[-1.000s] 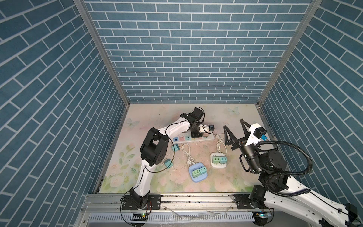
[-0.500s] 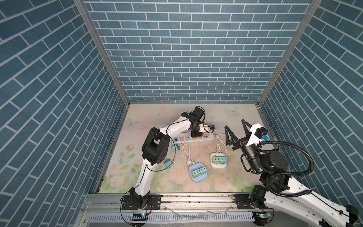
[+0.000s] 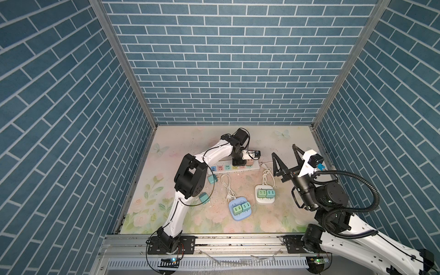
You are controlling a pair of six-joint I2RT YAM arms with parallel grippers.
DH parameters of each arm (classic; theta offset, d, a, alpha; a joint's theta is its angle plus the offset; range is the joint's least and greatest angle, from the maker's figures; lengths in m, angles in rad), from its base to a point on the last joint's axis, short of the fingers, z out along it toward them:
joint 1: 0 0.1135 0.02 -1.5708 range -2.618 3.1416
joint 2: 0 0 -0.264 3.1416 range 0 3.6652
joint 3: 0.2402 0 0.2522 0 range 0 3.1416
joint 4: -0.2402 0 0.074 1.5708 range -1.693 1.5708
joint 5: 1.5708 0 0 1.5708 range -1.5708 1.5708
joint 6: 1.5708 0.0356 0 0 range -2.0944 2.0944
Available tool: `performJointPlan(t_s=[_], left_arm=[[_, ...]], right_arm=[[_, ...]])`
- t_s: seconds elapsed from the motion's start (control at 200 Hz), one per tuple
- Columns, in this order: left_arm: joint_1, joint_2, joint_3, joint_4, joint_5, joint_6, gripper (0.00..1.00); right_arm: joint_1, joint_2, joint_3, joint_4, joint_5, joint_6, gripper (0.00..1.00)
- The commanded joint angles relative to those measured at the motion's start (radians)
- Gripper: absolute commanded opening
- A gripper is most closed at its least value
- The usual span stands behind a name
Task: Insert plugs into power strip
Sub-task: Insert the plug into the socket.
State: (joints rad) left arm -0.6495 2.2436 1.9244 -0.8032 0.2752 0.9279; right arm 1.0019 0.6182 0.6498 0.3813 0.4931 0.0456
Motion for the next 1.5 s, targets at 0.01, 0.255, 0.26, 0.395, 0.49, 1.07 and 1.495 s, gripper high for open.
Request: performJointPlan(t_s=[0.01, 0.255, 0.26, 0.395, 0.49, 1.07, 1.495], left_arm=[[0.013, 0.064, 0.043, -0.069, 0.017, -0.023, 0.0], [0.023, 0.088, 0.063, -0.072, 0.025, -0.047, 0.0], [0.024, 0.088, 0.063, -0.073, 0.025, -0.047, 0.0], [0.037, 0.107, 0.078, -0.086, 0.056, -0.056, 0.0], [0.043, 0.126, 0.093, -0.094, 0.071, -0.057, 0.0], [0.044, 0.154, 0.135, -0.103, 0.052, -0.096, 0.8], [0.03, -0.269, -0.103, 0.036, -0.042, -0.342, 1.0]], right_arm=[[-0.005, -0.003, 0.033, 0.016, -0.007, -0.012, 0.98], [-0.008, -0.001, 0.033, 0.016, -0.008, -0.013, 0.98], [-0.008, -0.001, 0.033, 0.017, -0.007, -0.013, 0.98], [-0.008, -0.001, 0.033, 0.016, -0.01, -0.012, 0.98], [-0.009, -0.001, 0.033, 0.017, -0.011, -0.01, 0.98], [-0.013, 0.009, 0.036, 0.016, -0.013, -0.016, 0.99], [-0.019, -0.015, 0.037, -0.009, -0.021, -0.028, 0.98]])
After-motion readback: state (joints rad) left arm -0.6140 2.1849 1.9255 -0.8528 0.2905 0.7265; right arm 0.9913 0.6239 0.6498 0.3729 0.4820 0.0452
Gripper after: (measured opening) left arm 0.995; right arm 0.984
